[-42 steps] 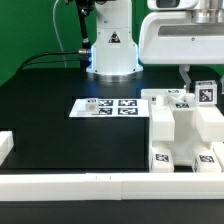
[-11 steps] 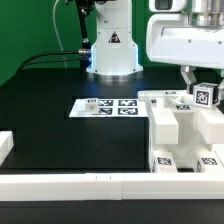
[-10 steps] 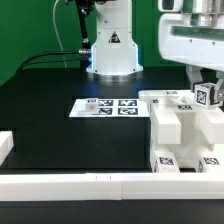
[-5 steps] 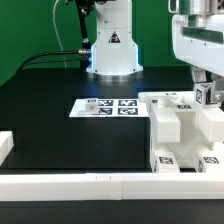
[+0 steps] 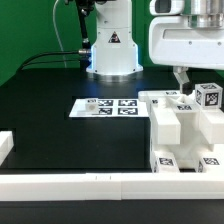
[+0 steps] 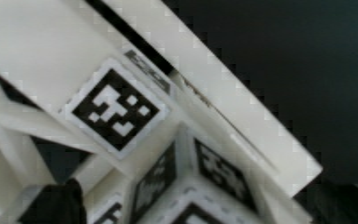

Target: Assemble chair

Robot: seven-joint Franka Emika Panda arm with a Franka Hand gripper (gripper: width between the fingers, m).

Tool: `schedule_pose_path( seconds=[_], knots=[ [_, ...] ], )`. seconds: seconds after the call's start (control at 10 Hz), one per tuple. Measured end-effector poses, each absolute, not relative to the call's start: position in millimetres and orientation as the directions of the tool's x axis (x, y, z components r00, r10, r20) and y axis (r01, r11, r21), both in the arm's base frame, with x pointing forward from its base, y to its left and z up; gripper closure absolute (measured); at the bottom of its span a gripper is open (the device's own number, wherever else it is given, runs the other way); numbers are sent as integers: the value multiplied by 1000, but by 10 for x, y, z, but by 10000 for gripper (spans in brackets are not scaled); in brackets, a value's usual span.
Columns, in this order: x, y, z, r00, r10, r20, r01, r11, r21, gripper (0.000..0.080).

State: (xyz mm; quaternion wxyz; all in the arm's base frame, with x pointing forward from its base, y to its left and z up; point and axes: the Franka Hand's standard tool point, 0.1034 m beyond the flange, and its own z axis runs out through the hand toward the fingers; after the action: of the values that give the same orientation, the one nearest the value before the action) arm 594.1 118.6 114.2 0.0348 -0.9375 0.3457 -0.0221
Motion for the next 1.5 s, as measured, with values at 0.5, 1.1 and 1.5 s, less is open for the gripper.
schedule_pose_path(
  seconds=[0.5,1.1,1.5],
  knots=[
    [5960,1133,1115,962,-267,63,-264,-963,-50,151],
    [5969,1122,1102,808,-588,42,-585,-809,-65,529],
    [5948,1188,1097,295,-955,-3,-952,-294,-79,529]
  ],
)
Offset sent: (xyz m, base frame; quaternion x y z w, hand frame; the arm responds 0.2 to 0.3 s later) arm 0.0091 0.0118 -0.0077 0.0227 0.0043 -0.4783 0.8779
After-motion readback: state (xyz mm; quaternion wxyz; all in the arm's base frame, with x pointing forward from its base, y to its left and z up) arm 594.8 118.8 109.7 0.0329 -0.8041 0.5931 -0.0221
